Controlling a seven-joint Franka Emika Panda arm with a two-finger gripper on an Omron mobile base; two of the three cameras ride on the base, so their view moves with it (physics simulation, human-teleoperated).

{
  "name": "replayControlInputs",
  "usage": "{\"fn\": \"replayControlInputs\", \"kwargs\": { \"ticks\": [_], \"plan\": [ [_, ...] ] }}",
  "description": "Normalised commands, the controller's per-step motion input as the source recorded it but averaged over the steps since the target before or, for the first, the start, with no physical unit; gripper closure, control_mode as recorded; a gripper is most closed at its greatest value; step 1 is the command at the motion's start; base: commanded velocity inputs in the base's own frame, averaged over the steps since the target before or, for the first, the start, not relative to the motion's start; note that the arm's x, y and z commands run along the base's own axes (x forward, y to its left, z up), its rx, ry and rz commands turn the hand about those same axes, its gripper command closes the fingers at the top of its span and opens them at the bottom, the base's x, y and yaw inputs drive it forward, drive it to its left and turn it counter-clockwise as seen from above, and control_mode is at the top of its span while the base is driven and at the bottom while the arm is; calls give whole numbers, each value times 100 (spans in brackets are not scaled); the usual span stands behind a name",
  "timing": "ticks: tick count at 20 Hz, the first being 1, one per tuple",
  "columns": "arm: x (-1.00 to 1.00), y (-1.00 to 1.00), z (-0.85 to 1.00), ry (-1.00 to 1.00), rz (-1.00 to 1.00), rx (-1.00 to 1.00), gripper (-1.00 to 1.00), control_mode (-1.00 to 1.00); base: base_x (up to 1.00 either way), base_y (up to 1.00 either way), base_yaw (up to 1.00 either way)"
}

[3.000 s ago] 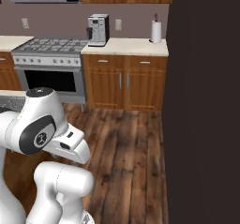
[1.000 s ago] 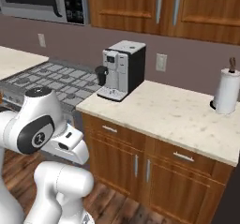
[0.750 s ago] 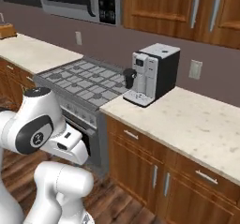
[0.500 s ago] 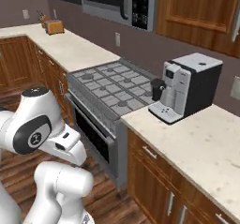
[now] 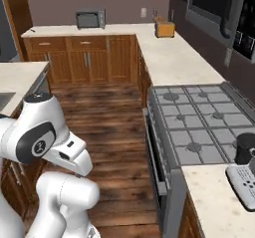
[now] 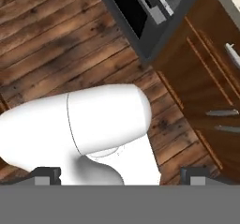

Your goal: Retrieve the butter from the fridge and place it on a plate on the dining table. Then retrieve the butter knife by the fridge and place it near the plate.

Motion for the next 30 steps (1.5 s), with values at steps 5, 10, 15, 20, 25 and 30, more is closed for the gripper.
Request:
{"fn": "replayControlInputs", "kwargs": {
  "ticks": [5,10,15,20,25,30],
  "plan": [
    [0,0,0,0,0,0,-100,100,52,11,75],
    [0,0,0,0,0,0,-100,100,87,1,53],
    [0,0,0,0,0,0,-100,100,73,14,-2],
    [0,0,0,0,0,0,-100,100,82,32,-17],
    [0,0,0,0,0,0,-100,100,94,40,-25],
    [0,0,0,0,0,0,-100,100,100,33,-18]
  ]
}}
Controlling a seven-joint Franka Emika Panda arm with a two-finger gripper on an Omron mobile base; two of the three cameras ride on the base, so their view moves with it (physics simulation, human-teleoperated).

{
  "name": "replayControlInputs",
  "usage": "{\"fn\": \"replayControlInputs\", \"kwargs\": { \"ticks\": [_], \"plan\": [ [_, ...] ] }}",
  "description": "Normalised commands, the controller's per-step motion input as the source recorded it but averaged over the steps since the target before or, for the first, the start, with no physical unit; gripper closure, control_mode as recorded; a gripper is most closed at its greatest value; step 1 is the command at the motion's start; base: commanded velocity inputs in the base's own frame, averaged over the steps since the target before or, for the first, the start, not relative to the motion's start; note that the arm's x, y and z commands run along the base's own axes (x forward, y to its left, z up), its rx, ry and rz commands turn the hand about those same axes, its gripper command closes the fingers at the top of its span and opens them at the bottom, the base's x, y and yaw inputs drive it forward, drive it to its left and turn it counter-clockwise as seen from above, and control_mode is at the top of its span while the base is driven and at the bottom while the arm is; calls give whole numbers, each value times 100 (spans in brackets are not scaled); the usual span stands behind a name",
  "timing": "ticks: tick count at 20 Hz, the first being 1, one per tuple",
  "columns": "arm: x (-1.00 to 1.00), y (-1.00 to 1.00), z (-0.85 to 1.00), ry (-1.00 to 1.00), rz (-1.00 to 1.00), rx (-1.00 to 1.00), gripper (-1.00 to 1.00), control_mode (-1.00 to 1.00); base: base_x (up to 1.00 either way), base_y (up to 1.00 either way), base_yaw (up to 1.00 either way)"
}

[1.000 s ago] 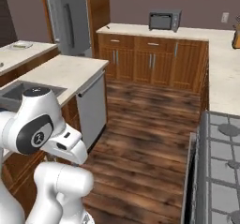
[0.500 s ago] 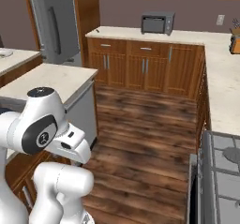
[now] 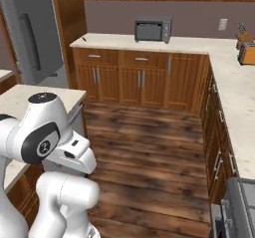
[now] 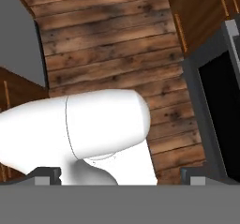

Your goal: Retrieve the butter from the fridge and place it on a plate on the dining table. Then retrieve the butter knife by the fridge and place it near the plate.

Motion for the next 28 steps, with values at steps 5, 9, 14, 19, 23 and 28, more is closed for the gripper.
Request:
{"fn": "replayControlInputs", "kwargs": {
  "ticks": [5,9,14,19,23,28],
  "plan": [
    [0,0,0,0,0,0,-100,100,100,0,-5],
    [0,0,0,0,0,0,-100,100,100,-1,0],
    [0,0,0,0,0,0,-100,100,100,-7,0],
    [0,0,0,0,0,0,-100,100,100,-3,0],
    [0,0,0,0,0,0,-100,100,100,0,0],
    [0,0,0,0,0,0,-100,100,100,12,12]
  ]
}}
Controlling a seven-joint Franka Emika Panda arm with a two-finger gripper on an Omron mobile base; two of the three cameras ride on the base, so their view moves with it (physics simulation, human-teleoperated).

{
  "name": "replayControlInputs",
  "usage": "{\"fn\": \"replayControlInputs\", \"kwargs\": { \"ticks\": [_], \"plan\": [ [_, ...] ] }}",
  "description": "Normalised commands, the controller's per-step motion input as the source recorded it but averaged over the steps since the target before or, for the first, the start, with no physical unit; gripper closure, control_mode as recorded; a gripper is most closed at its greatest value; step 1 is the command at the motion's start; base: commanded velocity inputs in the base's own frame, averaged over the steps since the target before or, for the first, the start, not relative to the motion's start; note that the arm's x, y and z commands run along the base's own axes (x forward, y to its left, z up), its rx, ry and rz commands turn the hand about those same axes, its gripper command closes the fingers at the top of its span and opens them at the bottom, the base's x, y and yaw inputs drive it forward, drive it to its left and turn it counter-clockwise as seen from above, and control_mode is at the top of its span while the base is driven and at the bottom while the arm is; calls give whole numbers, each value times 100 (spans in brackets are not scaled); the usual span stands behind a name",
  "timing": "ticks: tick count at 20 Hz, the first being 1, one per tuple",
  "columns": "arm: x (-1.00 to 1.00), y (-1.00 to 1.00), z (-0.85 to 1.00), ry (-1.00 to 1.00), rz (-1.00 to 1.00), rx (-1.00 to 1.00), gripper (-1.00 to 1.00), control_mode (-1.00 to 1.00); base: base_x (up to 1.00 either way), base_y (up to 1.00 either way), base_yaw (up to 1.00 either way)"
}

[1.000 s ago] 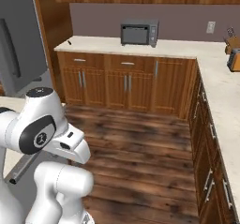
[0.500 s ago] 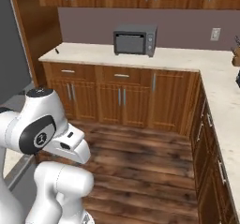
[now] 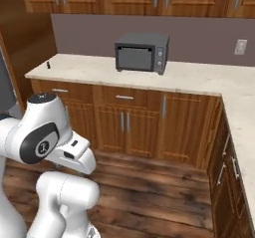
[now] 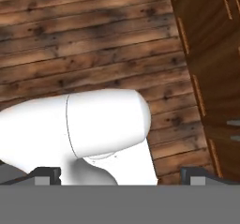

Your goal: Retrieve the butter from the fridge and place it on a plate on the dining table. Then retrieve the butter knife by the fridge and place it near the plate.

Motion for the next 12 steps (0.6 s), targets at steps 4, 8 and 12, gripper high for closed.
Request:
{"fn": "replayControlInputs", "kwargs": {
  "ticks": [4,8,12],
  "plan": [
    [0,0,0,0,0,0,-100,100,100,5,29],
    [0,0,0,0,0,0,-100,100,100,2,39],
    [0,0,0,0,0,0,-100,100,100,5,43]
  ]
}}
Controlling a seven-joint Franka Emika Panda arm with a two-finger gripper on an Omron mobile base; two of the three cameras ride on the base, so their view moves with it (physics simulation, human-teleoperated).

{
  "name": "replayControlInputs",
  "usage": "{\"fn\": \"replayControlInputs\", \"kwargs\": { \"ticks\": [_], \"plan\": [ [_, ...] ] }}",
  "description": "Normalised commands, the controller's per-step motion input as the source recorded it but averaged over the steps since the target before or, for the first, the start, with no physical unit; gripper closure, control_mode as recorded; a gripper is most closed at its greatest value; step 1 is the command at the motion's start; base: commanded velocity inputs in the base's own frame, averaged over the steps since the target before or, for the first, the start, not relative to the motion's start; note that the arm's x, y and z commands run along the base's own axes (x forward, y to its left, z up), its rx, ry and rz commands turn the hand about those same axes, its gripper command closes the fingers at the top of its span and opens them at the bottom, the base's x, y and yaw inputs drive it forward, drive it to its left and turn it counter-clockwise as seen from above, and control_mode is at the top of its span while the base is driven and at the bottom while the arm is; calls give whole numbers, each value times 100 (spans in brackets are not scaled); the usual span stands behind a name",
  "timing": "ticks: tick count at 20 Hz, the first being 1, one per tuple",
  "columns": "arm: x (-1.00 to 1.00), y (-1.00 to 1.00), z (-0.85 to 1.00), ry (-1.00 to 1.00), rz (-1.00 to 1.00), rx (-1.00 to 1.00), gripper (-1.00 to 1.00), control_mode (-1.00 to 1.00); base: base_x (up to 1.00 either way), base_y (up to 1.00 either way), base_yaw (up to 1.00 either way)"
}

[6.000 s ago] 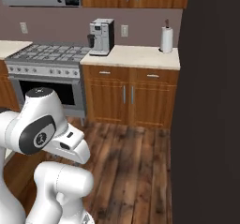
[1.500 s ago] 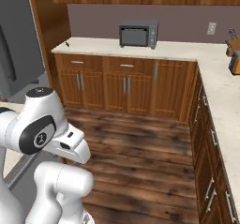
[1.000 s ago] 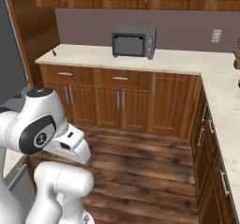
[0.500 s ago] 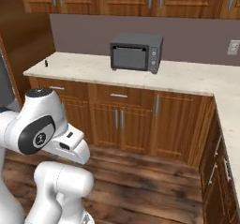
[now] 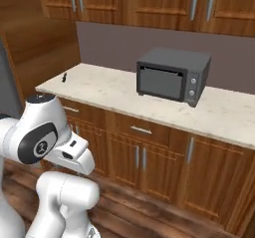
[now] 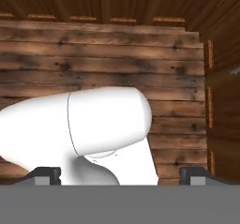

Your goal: Retrieve the butter from the fridge and place it on a plate on the dining table. Then retrieve the butter knife by the fridge and place it near the plate.

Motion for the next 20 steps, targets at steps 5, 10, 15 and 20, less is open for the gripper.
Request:
{"fn": "replayControlInputs", "kwargs": {
  "ticks": [5,10,15,20],
  "plan": [
    [0,0,0,0,0,0,-100,100,100,20,44],
    [0,0,0,0,0,0,-100,100,86,73,29],
    [0,0,0,0,0,0,-100,100,51,85,0],
    [0,0,0,0,0,0,-100,100,66,58,-5]
  ]
}}
